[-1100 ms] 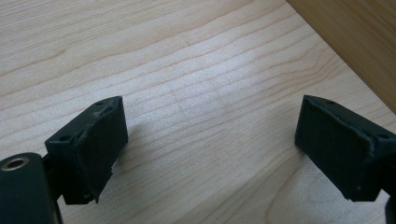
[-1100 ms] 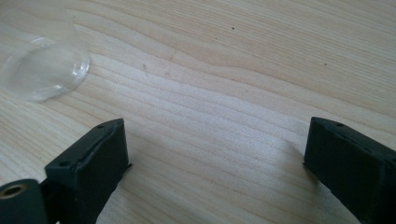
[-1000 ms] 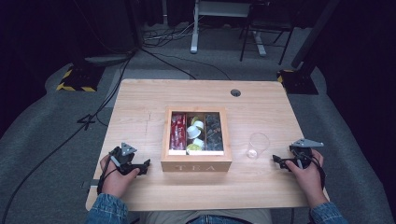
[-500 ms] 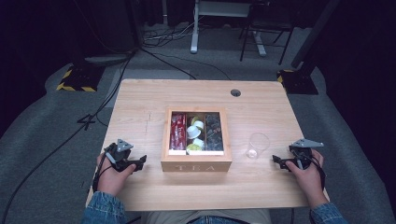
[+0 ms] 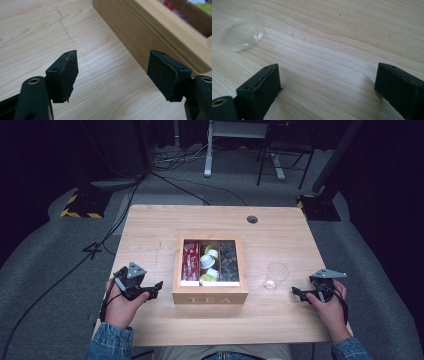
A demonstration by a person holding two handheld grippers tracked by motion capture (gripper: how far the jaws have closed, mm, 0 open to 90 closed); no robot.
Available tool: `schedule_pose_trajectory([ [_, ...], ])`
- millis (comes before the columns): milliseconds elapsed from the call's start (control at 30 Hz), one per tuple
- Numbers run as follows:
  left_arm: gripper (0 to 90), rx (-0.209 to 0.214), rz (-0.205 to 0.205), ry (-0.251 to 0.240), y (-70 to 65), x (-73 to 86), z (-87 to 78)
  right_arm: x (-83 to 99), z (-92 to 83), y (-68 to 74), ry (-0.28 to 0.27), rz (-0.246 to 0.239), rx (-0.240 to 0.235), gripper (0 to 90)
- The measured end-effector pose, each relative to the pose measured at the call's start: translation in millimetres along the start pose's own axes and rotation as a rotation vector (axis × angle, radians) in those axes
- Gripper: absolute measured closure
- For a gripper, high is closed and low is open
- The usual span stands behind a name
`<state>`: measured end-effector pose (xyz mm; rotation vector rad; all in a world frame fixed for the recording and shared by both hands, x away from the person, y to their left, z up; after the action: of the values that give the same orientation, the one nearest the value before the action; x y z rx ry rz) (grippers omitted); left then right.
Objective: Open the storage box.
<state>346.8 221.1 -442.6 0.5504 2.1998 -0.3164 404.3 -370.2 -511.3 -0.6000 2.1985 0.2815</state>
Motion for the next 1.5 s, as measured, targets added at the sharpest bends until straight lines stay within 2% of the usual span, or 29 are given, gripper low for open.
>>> schedule_pose_trajectory([
  [233, 24.2, 0.052, 0.016, -0.025, -14.5, -7.4, -1.3, 0.1, -0.1, -0.1, 0.001, -0.001, -0.002, 6.0],
  [467, 22.8, 0.107, 0.055, -0.058, -30.3, -14.0, -5.8, 0.3, -0.4, -0.1, 0.001, -0.005, -0.005, 6.0],
  [567, 21.8, 0.117, 0.069, -0.052, -33.8, -13.2, -3.6, 0.3, -0.3, -0.1, 0.001, -0.005, -0.004, 6.0],
  [667, 21.2, 0.148, 0.079, -0.035, -38.7, -9.9, 0.4, 0.3, -0.4, 0.0, 0.001, -0.005, -0.005, 6.0],
  [800, 20.4, 0.182, 0.114, -0.012, -45.0, -5.5, 4.1, 0.3, -0.5, -0.1, 0.001, -0.007, -0.006, 6.0],
  [867, 20.5, 0.188, 0.110, -0.002, -46.0, -4.3, 6.2, 0.4, -0.5, -0.1, 0.001, -0.008, -0.007, 6.0],
  [900, 21.2, 0.193, 0.107, 0.021, -46.6, -2.2, 8.9, 0.4, -0.5, -0.1, 0.001, -0.008, -0.008, 6.0],
  [1000, 26.2, 0.206, 0.110, 0.042, -46.8, 0.1, 11.9, 0.4, -0.6, -0.1, 0.002, -0.008, -0.008, 6.0],
  [1100, 31.2, 0.205, 0.120, 0.059, -47.3, 0.9, 12.8, 0.4, -0.6, -0.1, 0.002, -0.009, -0.009, 6.0],
  [1133, 32.9, 0.190, 0.136, 0.070, -47.8, 1.7, 13.3, 0.4, -0.6, -0.1, 0.002, -0.009, -0.009, 6.0],
  [1233, 36.4, 0.187, 0.137, 0.068, -47.6, 1.8, 13.1, 0.4, -0.6, -0.2, 0.002, -0.009, -0.009, 6.0],
  [1400, 48.2, 0.218, 0.160, 0.072, -49.7, 0.5, 11.0, 0.5, -0.7, -0.2, 0.002, -0.010, -0.011, 6.0],
  [1500, 49.6, 0.210, 0.168, 0.084, -50.2, -0.7, 9.6, 0.5, -0.7, -0.2, 0.002, -0.010, -0.011, 6.0],
])
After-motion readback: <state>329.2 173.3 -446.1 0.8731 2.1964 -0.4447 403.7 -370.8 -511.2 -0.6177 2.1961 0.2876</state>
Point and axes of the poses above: each handheld gripper's, and its own axes: z roughly forward along the jaws, x roughly out of its underside, y roughly to its left, the point moved 1 cm from there along z, roughly forward along the jaws, and after that the axes turned 4 degrees about -y, right-handed, at the moved point
